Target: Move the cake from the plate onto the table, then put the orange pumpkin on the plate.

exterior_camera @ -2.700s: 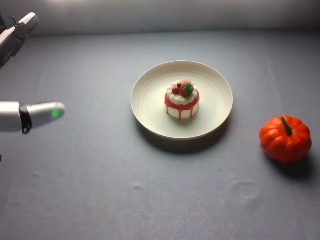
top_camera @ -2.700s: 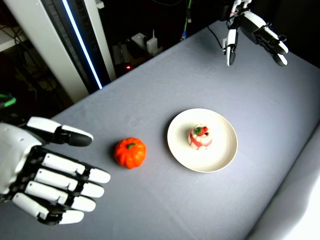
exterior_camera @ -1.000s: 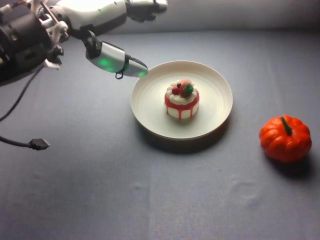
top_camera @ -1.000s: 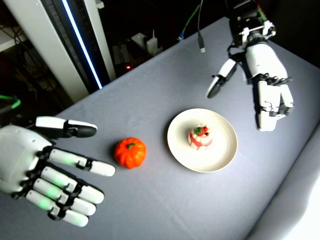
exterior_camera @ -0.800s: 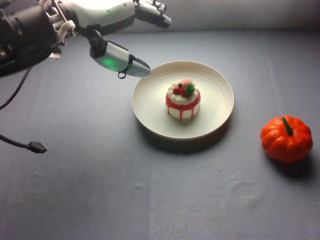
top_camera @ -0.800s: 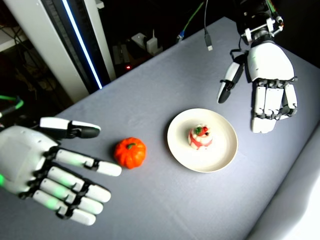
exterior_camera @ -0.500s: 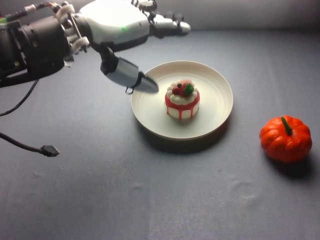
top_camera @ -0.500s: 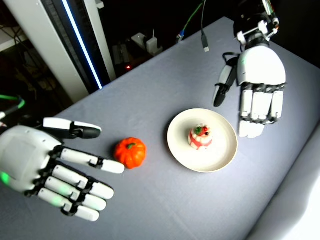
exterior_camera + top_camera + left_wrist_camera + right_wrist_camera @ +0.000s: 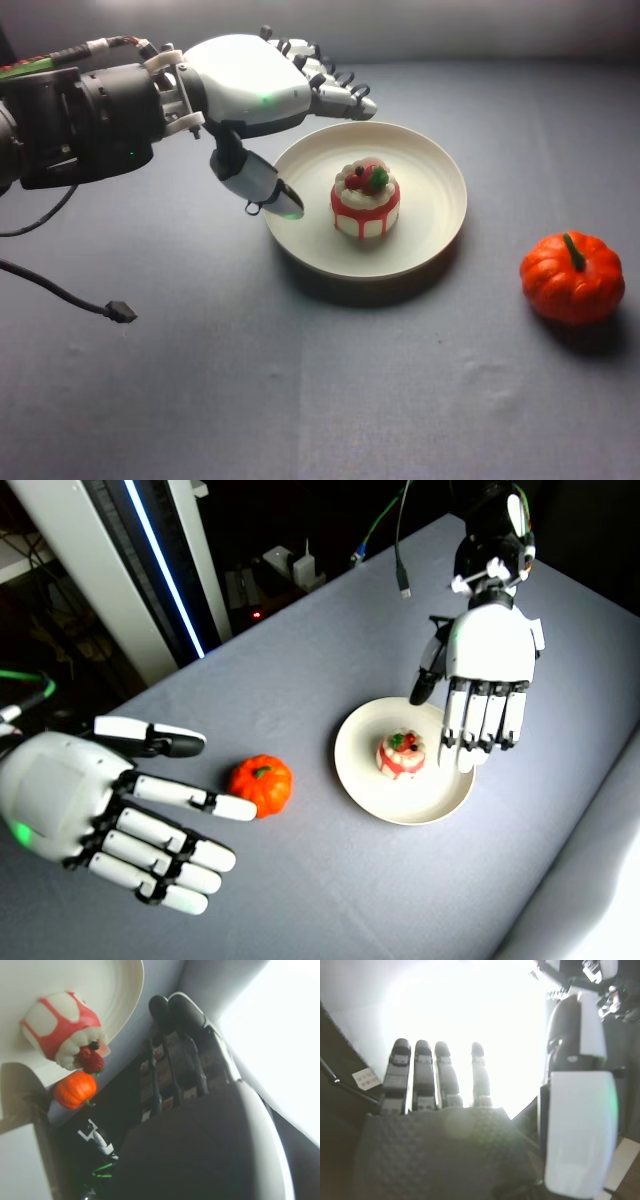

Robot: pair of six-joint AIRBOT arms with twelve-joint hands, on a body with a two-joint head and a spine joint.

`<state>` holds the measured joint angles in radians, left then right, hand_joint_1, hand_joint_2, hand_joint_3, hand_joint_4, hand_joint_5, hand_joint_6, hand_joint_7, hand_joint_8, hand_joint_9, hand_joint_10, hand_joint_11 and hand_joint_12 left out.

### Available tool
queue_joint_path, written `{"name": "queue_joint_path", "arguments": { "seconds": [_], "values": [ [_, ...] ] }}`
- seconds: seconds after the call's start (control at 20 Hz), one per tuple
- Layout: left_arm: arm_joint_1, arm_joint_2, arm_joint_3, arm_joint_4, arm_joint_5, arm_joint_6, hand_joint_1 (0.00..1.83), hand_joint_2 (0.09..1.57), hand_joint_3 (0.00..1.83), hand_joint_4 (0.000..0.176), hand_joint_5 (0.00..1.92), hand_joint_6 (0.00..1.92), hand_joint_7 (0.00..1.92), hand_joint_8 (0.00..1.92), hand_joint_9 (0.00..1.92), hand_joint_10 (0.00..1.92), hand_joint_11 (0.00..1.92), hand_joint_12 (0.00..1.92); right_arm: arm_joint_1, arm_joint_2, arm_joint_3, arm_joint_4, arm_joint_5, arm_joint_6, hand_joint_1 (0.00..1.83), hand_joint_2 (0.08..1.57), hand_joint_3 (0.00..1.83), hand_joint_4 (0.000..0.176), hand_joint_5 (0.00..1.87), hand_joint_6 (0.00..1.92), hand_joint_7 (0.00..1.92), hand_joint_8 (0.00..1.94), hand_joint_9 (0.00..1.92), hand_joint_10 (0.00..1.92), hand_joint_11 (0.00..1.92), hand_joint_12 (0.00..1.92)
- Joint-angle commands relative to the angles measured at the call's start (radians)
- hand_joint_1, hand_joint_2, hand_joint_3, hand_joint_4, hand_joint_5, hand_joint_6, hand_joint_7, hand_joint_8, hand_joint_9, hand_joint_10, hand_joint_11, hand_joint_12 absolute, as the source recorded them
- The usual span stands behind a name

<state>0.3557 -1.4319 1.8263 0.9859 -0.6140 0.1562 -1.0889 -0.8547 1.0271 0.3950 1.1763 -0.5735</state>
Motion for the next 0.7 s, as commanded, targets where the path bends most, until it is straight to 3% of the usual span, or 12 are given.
{"name": "queue_joint_path", "arguments": {
  "seconds": [0.0,0.1,0.2,0.3,0.4,0.45,0.55,0.65],
  "values": [
    [0.0,-0.001,0.005,-0.052,-0.072,0.001,0.77,0.94,0.0,0.0,0.37,0.01,0.4,0.01,0.32,0.69,0.21,1.6,0.011,0.002,0.008,0.004,0.122,0.01,0.78,0.92,0.0,0.159,0.12,0.0,0.0,0.0,0.0,0.0,0.0,0.0],
    [-0.006,0.006,-0.013,-0.051,-0.069,0.001,0.72,0.93,0.0,0.0,0.26,0.0,0.32,0.0,0.29,0.59,0.16,1.58,0.011,0.002,0.008,0.003,0.122,0.01,0.79,0.92,0.0,0.151,0.1,0.0,0.0,0.0,0.0,0.0,0.0,0.0],
    [-0.005,0.014,-0.026,-0.078,-0.084,0.001,0.64,0.92,0.0,0.0,0.17,0.0,0.25,0.0,0.34,0.46,0.19,1.51,0.011,0.002,0.008,0.003,0.122,0.01,0.79,0.93,0.0,0.159,0.11,0.0,0.0,0.0,0.0,0.0,0.0,0.0],
    [-0.006,0.024,-0.039,-0.097,-0.09,0.001,0.69,0.95,0.0,0.0,0.23,0.0,0.24,0.0,0.47,0.31,0.22,1.42,0.011,0.002,0.008,0.003,0.122,0.01,0.79,0.92,0.0,0.156,0.1,0.0,0.0,0.0,0.0,0.0,0.01,0.01],
    [-0.007,0.025,-0.04,-0.097,-0.09,0.001,0.86,0.96,0.0,0.0,0.33,0.01,0.39,0.01,0.53,0.21,0.23,1.42,0.011,0.002,0.008,0.003,0.122,0.01,0.8,0.9,0.0,0.174,0.13,0.01,0.0,0.0,0.0,0.0,0.02,0.01],
    [-0.009,0.027,-0.043,-0.097,-0.09,0.001,0.86,0.96,0.0,0.0,0.33,0.01,0.39,0.01,0.53,0.21,0.23,1.42,0.011,0.002,0.008,0.003,0.122,0.01,0.8,0.9,0.0,0.174,0.13,0.01,0.0,0.0,0.0,0.0,0.02,0.01],
    [-0.016,0.045,-0.066,-0.095,-0.075,0.001,0.78,0.92,0.0,0.0,0.42,0.02,0.44,0.01,0.36,0.08,0.03,1.52,0.011,0.002,0.009,0.004,0.122,0.01,0.79,0.91,0.0,0.174,0.13,0.01,0.0,0.0,0.0,0.0,0.01,0.0],
    [-0.034,0.065,-0.092,-0.065,-0.038,0.001,0.86,0.9,0.0,0.0,0.41,0.0,0.45,0.01,0.38,0.09,0.0,1.49,0.011,0.002,0.009,0.004,0.122,0.01,0.79,0.9,0.0,0.176,0.13,0.01,0.02,0.01,0.0,0.0,0.03,0.02]
  ]
}}
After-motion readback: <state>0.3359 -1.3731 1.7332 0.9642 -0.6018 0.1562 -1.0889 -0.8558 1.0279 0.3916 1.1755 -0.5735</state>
